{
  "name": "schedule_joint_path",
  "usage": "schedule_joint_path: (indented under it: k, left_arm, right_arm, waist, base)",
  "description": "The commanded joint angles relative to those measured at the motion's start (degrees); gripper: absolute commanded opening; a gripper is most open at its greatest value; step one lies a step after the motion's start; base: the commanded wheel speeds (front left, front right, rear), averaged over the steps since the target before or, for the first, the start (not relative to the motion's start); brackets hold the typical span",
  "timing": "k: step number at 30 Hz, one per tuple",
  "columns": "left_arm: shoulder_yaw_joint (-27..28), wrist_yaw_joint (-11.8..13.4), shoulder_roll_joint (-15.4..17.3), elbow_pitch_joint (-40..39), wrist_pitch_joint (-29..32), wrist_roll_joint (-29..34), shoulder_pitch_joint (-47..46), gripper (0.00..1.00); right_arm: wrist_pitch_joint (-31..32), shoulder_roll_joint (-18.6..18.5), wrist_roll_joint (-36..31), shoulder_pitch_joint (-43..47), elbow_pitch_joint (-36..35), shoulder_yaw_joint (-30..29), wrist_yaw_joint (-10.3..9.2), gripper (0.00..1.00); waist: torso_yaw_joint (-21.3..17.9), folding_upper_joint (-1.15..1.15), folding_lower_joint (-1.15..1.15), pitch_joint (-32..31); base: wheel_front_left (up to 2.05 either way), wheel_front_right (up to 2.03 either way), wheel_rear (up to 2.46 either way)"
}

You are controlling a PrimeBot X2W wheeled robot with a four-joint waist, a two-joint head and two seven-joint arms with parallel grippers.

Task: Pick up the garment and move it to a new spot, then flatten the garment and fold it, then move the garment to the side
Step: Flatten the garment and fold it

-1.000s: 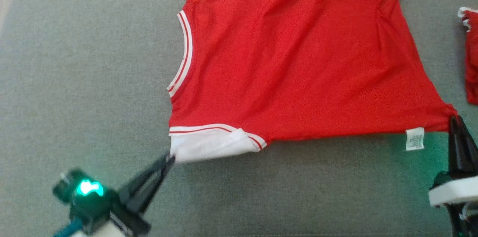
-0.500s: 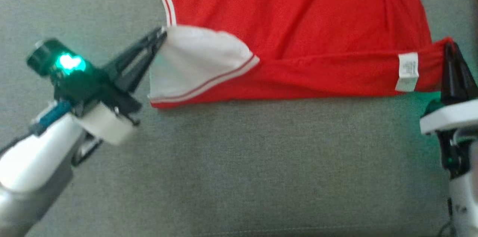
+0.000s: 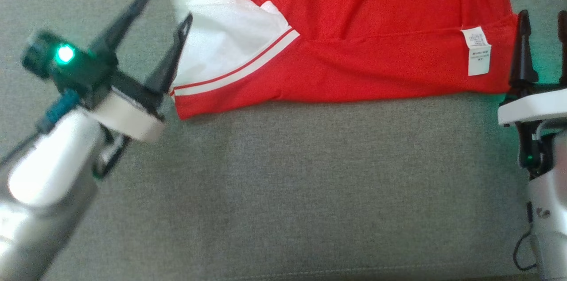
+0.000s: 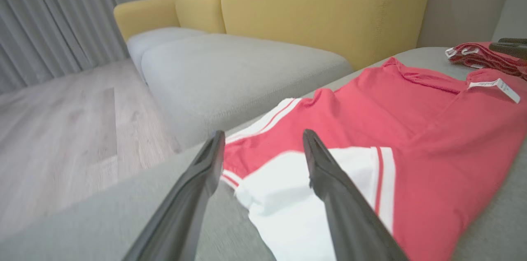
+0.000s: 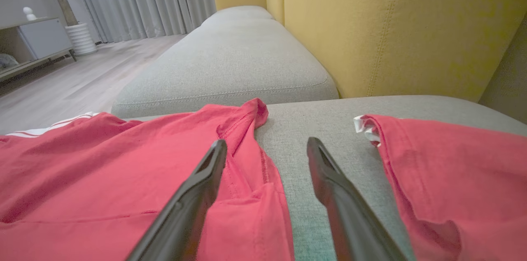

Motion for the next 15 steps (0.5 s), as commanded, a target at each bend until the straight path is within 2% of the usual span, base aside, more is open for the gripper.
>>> schedule_joint_path:
  k: [1, 8, 11, 15]
  left_arm:
    - [2.85, 0.54, 1.50, -0.61, -0.38, -0.79, 0.99, 1.00]
    - [4.26, 3.84, -2.22, 0.29, 1.21, -9.38, 12.24, 1.00]
    - [5.07, 5.81, -3.29, 0.86, 3.27, -12.71, 15.63, 1.00]
    - [4.95, 7.04, -3.81, 1.64, 7.19, -15.49, 17.86, 1.00]
  right_arm:
    - [-0.68, 0.03, 0.40, 0.97, -1.30, 0.99, -0.04, 1.00]
    - [-1.68, 1.32, 1.26, 4.84, -1.53, 1.20, -0.04, 1.00]
    - [-1.74, 1.60, 1.43, 5.60, -1.85, 1.36, -0.04, 1.00]
    - [-1.76, 1.85, 1.54, 5.85, -2.26, 1.16, -0.04, 1.00]
  waist:
    - [0.08, 0.00, 0.00, -0.64]
    - [-0.38, 0.00, 0.00, -2.76]
    - [-0.79, 0.00, 0.00, -3.03]
    - [-1.17, 0.00, 0.00, -2.84]
  base:
    - [0.00, 0.00, 0.00]
    - [0.00, 0.00, 0.00]
    - [0.00, 0.00, 0.00]
    - [0.00, 0.00, 0.00]
